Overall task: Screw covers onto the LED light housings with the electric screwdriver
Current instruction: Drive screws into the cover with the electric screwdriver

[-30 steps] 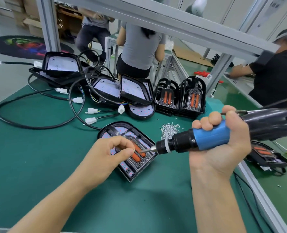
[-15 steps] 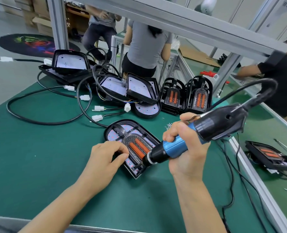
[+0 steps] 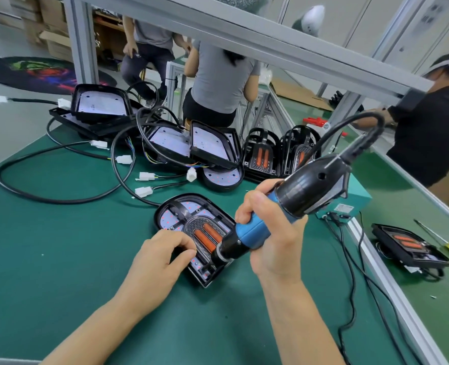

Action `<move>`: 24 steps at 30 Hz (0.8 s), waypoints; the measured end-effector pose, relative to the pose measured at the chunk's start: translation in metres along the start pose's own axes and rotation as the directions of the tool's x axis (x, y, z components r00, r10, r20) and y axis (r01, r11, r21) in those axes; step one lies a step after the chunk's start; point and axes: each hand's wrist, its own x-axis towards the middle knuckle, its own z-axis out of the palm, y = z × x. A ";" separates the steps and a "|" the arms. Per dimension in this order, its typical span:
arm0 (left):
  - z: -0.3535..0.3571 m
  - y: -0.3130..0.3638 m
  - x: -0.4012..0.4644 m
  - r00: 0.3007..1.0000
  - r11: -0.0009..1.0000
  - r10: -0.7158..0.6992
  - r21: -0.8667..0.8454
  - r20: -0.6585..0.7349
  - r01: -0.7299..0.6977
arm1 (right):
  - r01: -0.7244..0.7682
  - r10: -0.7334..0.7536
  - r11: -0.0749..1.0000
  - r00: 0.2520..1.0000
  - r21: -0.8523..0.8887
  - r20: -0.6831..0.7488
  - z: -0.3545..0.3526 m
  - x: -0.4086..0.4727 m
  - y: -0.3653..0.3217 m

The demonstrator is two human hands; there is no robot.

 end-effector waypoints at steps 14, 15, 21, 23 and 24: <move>-0.003 0.010 0.008 0.999 0.999 0.016 0.038 -0.029 -0.015 | -0.101 -0.054 0.960 0.849 -0.261 -0.526 -0.076 0.043 -0.045; -0.002 0.012 0.009 0.999 0.999 0.024 0.047 -0.035 -0.022 | -0.191 -0.001 0.937 0.836 -0.293 -0.548 -0.090 0.049 -0.044; -0.003 0.021 0.024 0.996 0.995 0.043 0.090 -0.081 -0.036 | -0.641 0.299 0.619 0.726 -0.453 -0.620 -0.155 0.067 -0.019; -0.002 0.024 0.031 0.995 0.994 0.050 0.105 -0.083 -0.042 | -0.711 0.374 0.492 0.694 -0.503 -0.616 -0.167 0.068 -0.006; -0.002 0.027 0.035 0.995 0.992 0.056 0.116 -0.088 -0.045 | -0.738 0.406 0.422 0.673 -0.526 -0.618 -0.170 0.068 0.000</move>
